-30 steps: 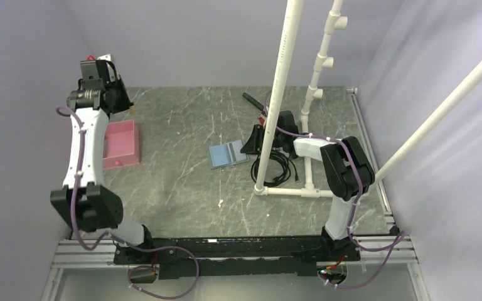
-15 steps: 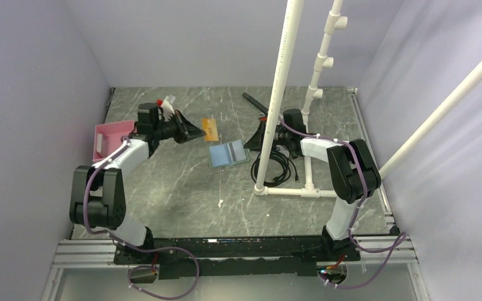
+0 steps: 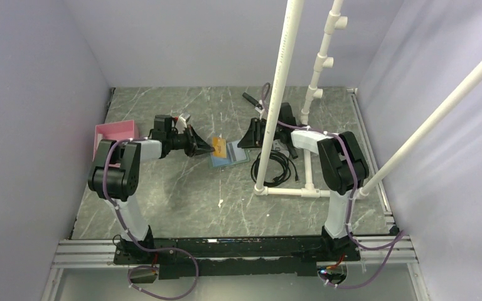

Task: Put the credit cards into the card holder
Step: Insert the credit card into the card holder.

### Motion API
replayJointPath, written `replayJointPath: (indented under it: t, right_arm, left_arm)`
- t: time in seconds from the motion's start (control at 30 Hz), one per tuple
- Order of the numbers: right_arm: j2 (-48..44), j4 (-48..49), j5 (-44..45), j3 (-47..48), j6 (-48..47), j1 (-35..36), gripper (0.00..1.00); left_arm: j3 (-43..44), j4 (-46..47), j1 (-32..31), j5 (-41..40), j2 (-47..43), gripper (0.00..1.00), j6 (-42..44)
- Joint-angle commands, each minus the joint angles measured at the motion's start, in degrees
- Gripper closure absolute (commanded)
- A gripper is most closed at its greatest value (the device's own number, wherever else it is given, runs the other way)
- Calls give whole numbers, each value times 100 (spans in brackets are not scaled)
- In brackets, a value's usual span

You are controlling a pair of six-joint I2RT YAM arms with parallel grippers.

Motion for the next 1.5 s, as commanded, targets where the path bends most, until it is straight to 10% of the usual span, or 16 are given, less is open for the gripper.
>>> replayJointPath:
  t: [0.0, 1.47]
  right_arm:
    - [370, -149, -142, 480, -158, 58, 66]
    - [1209, -592, 491, 808, -249, 133, 79]
  left_arm:
    - [338, -306, -144, 274, 213, 100, 329]
    - [631, 139, -486, -27, 1504, 100, -70]
